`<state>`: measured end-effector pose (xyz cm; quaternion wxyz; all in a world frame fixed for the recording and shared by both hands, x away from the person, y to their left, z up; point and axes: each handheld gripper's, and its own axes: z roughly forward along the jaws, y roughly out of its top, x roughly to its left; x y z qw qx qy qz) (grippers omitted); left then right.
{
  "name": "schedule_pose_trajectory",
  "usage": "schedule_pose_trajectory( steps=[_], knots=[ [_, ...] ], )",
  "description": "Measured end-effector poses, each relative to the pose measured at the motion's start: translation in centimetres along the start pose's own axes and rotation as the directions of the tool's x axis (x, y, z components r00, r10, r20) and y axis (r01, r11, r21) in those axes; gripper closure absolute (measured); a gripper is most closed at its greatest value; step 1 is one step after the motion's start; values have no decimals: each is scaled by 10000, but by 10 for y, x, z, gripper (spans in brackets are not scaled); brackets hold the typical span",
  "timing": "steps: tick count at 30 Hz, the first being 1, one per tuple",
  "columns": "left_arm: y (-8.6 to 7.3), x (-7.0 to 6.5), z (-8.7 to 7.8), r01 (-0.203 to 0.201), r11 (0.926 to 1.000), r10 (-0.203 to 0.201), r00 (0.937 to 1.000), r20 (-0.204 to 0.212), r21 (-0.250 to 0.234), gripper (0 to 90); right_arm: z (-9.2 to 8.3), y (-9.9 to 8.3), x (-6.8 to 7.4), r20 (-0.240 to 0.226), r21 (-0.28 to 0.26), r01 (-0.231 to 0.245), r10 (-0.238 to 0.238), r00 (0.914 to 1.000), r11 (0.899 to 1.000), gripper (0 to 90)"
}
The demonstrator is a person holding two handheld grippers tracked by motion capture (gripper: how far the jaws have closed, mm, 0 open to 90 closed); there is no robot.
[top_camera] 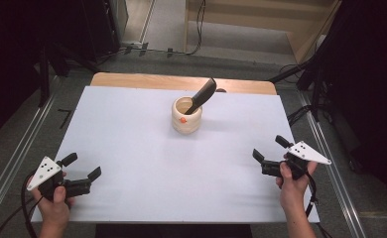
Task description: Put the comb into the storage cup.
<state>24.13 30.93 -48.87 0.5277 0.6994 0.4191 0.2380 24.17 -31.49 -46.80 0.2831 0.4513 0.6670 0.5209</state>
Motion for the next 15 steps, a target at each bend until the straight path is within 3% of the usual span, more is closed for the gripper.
schedule_pose_trajectory(
  steps=[15],
  knots=[
    [0, -1, 0, 6, 10000, -6, 10000, -45, 19, 0, -26, -17, -14, 420, 73, -100, 97, 9991, 9999, 0]
  ],
)
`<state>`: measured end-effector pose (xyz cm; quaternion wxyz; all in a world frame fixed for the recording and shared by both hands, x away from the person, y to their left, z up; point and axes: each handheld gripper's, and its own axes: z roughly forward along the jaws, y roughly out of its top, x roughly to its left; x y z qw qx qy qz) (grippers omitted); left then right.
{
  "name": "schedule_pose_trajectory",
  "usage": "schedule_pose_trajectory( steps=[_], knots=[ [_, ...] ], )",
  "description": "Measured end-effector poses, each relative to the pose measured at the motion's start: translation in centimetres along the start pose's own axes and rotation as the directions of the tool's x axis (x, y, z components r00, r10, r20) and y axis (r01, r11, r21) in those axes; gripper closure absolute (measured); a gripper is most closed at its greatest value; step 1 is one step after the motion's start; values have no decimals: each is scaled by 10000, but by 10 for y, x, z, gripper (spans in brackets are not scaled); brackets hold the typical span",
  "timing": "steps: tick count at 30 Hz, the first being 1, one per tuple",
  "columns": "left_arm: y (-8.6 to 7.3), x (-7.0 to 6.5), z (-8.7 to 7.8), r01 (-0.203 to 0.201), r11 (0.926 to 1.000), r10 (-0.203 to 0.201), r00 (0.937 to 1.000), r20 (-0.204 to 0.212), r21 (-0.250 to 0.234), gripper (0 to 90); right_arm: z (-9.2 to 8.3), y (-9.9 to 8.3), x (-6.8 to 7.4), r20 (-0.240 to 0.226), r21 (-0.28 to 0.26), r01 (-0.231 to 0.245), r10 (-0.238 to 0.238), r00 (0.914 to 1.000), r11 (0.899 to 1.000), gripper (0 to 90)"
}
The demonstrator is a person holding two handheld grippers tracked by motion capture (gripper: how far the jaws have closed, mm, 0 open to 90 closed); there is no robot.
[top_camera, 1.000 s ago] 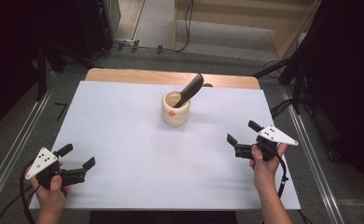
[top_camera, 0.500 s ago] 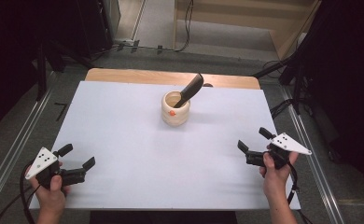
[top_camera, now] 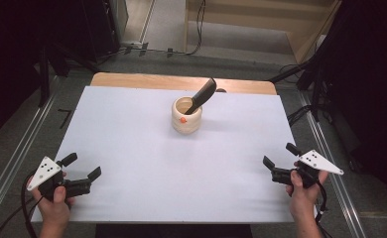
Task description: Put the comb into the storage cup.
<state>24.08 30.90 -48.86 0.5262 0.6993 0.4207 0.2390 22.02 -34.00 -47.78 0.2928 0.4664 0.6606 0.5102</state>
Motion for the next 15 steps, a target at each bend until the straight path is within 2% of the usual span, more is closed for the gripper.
schedule_pose_trajectory(
  steps=[8, 15],
  knots=[
    [0, 0, 0, 27, 10000, -27, 10000, 16, -31, 0, -10, -11, -7, 116, 104, -33, 32, 9999, 9999, 0],
    [0, 1, -1, 102, 9999, -102, 9999, -11, -50, 0, -16, -22, -13, 199, 174, -246, 242, 9995, 9995, 0]
  ],
)
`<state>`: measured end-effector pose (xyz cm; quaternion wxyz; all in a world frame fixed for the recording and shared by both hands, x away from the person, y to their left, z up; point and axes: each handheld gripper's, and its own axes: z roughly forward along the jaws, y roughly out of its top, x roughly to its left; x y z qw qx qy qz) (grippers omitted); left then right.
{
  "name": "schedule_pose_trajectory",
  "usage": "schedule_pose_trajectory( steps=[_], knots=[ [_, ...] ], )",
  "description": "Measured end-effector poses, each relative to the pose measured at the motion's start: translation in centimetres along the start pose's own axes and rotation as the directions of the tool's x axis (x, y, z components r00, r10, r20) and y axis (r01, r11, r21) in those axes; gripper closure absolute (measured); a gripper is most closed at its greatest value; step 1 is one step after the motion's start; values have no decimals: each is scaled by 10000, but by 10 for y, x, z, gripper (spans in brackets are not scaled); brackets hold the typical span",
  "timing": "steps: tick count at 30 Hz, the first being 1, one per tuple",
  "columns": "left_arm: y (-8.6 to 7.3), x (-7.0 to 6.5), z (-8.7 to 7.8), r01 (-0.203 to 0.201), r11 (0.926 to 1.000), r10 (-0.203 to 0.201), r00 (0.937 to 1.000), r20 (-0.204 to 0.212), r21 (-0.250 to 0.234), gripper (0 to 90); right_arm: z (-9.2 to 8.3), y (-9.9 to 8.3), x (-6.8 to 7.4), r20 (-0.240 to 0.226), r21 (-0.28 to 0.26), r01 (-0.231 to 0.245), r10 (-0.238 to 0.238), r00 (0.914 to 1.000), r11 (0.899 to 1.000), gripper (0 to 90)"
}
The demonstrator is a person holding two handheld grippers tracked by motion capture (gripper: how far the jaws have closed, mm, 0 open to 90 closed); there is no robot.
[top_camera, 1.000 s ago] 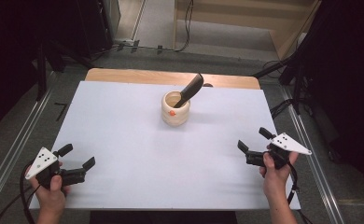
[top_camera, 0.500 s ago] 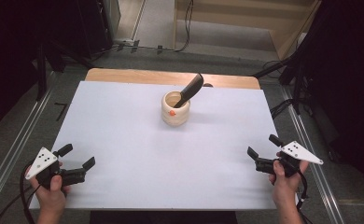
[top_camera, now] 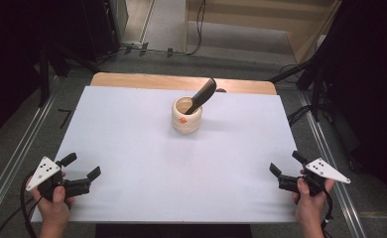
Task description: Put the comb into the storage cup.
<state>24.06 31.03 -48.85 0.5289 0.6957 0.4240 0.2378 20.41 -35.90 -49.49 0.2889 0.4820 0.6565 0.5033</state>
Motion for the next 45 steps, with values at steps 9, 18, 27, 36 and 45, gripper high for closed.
schedule_pose_trajectory(
  steps=[9, 18, 27, 36, 45],
  knots=[
    [0, 0, 0, -15, 10000, 15, 10000, -6, 2, 0, -10, -12, -8, 73, -112, -213, 214, 9997, 9997, 0],
    [0, -1, 1, -46, 10000, 46, 10000, -10, 4, 0, -16, -22, -13, 164, -36, -200, 201, 9997, 9998, 0],
    [0, -1, 0, -37, 10000, 37, 10000, -23, 15, 0, -27, -29, -24, 249, -44, -255, 256, 9994, 9997, 0],
    [0, 0, 0, -5, 10000, 5, 10000, -80, -10, 0, -31, -35, -31, 119, -227, -509, 512, 9986, 9984, 0],
    [-1, 0, 0, 68, 10000, -68, 9998, -177, -28, 0, -27, -36, -31, -52, -239, -481, 480, 9988, 9986, 0]
  ],
)
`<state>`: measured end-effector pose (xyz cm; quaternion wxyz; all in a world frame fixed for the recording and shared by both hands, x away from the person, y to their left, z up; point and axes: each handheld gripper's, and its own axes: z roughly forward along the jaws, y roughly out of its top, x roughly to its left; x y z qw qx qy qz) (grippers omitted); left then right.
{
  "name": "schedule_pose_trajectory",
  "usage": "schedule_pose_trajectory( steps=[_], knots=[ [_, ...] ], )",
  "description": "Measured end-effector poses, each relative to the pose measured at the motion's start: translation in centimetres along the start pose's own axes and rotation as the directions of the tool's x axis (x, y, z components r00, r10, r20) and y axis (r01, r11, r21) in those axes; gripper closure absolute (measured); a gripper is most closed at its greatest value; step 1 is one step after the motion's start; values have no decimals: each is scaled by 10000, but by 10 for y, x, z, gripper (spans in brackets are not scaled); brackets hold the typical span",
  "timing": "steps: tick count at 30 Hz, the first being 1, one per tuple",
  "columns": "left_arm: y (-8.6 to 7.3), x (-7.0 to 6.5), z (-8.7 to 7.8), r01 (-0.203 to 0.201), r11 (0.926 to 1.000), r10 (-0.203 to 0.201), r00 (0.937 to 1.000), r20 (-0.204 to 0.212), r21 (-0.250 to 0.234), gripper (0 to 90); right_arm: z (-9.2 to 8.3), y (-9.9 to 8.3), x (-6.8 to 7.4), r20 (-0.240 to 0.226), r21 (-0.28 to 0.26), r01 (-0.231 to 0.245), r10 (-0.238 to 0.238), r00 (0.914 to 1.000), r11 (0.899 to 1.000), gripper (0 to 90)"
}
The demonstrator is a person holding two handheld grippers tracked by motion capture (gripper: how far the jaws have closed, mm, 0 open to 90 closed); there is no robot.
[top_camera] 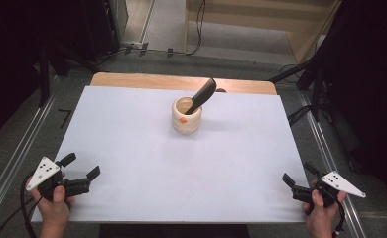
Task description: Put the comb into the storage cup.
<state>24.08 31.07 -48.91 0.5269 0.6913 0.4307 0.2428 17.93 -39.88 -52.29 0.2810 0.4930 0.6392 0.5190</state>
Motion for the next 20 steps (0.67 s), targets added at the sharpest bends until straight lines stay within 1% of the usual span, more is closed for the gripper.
schedule_pose_trajectory(
  steps=[6, 20],
  knots=[
    [0, 1, 0, 52, 10000, -52, 10000, 4, -22, 0, 2, 0, 0, 60, 56, -6, 6, 10000, 10000, 0],
    [0, 1, 0, 29, 10000, -28, 10000, 39, -19, 0, 4, 0, 1, 233, 174, -6, 2, 9997, 9998, 0]
  ],
)
